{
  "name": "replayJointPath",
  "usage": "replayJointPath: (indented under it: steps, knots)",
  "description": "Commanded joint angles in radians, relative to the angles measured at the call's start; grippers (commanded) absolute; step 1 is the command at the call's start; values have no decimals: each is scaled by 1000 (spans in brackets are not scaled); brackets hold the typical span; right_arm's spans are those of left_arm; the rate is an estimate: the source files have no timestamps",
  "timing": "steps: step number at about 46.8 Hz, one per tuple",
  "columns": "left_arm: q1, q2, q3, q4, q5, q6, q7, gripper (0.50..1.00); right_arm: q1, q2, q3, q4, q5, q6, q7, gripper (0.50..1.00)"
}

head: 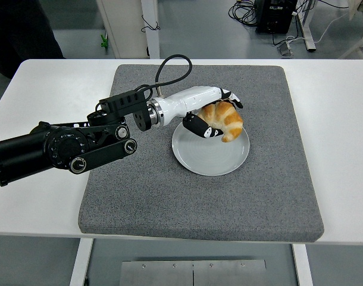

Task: Place the bread on the plate

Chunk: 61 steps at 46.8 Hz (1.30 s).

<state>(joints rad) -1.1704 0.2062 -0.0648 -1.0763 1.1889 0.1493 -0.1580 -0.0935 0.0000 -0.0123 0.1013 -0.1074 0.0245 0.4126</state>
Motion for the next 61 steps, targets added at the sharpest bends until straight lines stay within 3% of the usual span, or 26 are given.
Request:
replayJointPath:
  steps: [1, 61]
  knots:
    - [5, -1, 23, 12, 0, 22, 0, 681, 0, 0, 0, 0, 0, 0, 0, 1000]
    - [98, -82, 40, 118, 66, 73, -12, 684, 0, 0, 0, 0, 0, 0, 0, 1000]
